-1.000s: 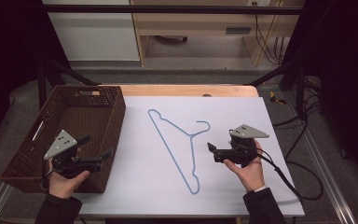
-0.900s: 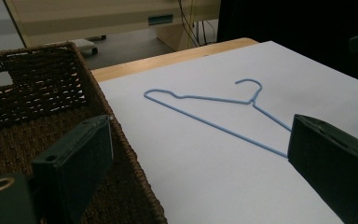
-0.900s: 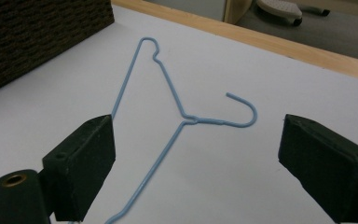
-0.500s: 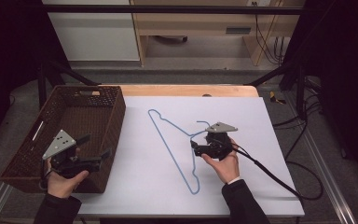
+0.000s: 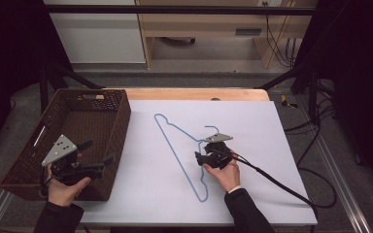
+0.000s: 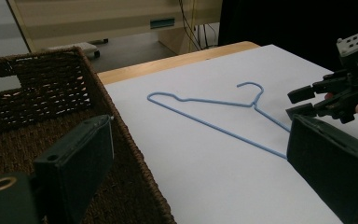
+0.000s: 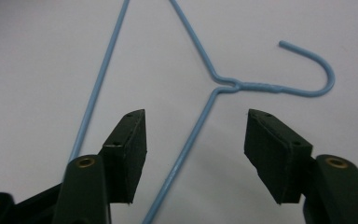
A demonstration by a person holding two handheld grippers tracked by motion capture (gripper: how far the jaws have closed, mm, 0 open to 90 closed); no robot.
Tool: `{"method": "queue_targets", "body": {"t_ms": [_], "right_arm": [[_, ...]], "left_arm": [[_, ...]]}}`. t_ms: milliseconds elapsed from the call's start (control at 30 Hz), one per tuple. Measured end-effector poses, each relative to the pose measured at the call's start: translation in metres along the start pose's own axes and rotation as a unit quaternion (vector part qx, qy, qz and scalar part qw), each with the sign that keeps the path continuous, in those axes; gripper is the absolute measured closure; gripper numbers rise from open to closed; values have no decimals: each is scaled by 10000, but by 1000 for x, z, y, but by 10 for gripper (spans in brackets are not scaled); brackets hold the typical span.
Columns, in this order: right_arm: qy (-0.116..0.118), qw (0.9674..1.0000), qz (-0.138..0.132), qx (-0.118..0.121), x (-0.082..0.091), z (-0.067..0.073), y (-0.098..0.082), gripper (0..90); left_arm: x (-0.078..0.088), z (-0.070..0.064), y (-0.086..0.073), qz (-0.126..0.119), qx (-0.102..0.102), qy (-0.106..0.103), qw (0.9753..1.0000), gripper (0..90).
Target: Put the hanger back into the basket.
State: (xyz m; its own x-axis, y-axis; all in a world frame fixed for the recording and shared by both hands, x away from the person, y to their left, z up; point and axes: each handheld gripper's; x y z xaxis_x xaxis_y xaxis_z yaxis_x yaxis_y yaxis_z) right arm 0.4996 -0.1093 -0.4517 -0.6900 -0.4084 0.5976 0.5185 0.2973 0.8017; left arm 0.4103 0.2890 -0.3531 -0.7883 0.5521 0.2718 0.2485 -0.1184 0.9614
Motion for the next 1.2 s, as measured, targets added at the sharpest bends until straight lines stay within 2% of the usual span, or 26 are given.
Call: {"method": "queue_targets", "body": {"t_ms": [167,567,667,700,967,1200], "right_arm": [[-75,9998,199,-9,-9,1,-5,475],[-106,9987,485,-61,-20,5,-13,628],[-75,9987,494,-72,-20,6,-13,665],[-116,9988,473,6,-20,6,-14,680],[-231,9980,572,-127,-20,13,-12,807],[-244,9971,631,-340,-21,12,-10,840]], "left_arm": [[-1,0,-1,34,-17,-12,10000,67],[-1,0,0,44,-39,-49,10000,67],[-1,0,0,46,-38,-49,10000,68],[-1,0,0,47,-40,-50,10000,68],[-2,-1,0,75,-82,-49,9999,70],[-2,-2,0,89,-92,-47,9999,70]]}}
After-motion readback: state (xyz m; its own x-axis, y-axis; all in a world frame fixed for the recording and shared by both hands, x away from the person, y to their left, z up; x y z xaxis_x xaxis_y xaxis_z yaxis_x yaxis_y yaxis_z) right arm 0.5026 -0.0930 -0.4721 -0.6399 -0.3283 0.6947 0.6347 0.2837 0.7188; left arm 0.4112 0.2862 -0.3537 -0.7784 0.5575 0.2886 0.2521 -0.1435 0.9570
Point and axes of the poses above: each handheld gripper's, and its own axes: x roughly backward along the jaws, y roughly out of its top, z roughly to its left, and after that the axes turned 5 degrees about -z, right-handed
